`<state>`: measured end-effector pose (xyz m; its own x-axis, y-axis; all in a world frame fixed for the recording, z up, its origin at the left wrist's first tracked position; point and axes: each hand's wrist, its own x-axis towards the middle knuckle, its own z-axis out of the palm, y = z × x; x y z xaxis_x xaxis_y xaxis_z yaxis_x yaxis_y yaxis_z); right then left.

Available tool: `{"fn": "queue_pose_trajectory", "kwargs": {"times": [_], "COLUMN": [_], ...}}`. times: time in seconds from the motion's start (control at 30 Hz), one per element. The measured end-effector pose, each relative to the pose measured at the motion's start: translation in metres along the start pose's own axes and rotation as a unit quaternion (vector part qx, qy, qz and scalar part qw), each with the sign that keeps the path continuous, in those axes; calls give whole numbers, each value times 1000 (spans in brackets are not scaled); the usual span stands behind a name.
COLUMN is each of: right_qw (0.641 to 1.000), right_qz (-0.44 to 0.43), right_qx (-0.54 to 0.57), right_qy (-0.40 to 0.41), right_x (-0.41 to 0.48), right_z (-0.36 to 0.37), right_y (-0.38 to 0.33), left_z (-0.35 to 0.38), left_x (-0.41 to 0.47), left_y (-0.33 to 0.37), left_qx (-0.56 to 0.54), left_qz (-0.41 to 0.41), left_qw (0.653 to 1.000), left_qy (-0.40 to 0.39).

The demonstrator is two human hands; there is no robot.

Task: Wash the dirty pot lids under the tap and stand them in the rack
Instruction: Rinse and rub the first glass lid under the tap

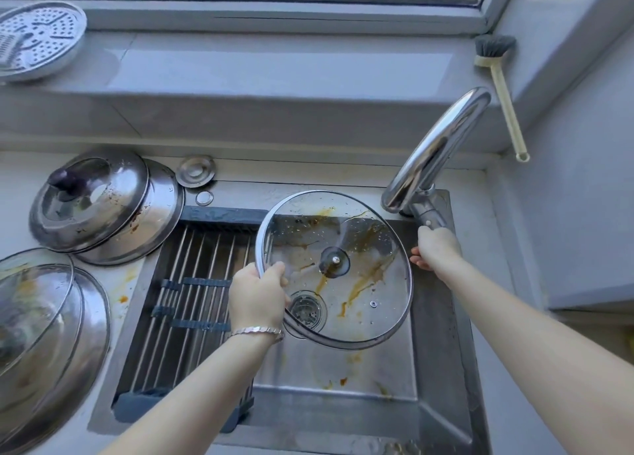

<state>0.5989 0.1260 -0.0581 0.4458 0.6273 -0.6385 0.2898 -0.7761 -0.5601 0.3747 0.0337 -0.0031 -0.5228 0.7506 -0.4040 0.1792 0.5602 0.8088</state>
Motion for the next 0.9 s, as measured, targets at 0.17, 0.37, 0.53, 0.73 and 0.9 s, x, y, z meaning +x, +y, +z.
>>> {"fn": "queue_pose_trajectory", "kwargs": {"times": [0.17, 0.37, 0.53, 0.73, 0.9], "right_qw": [1000, 995, 888, 749, 779], "right_qz": [-1, -26, -409, -536, -473], "right_qx": [4, -90, -210, -350, -396], "right_qy": [-3, 34, 25, -172, -115], "right_x": [0, -5, -78, -104, -96], "right_z": [-2, -4, 17, 53, 49], "right_y": [2, 5, 7, 12, 5], "left_z": [0, 2, 1, 1, -6], "left_x": [-3, -7, -12, -17, -21], "left_y": [3, 3, 1, 4, 5], "left_qx": [-5, -2, 18, -13, -33], "left_qz": [-1, 13, 24, 18, 13], "left_qw": [1000, 1000, 999, 999, 999], "left_qy": [-5, -5, -11, -35, -27]}}
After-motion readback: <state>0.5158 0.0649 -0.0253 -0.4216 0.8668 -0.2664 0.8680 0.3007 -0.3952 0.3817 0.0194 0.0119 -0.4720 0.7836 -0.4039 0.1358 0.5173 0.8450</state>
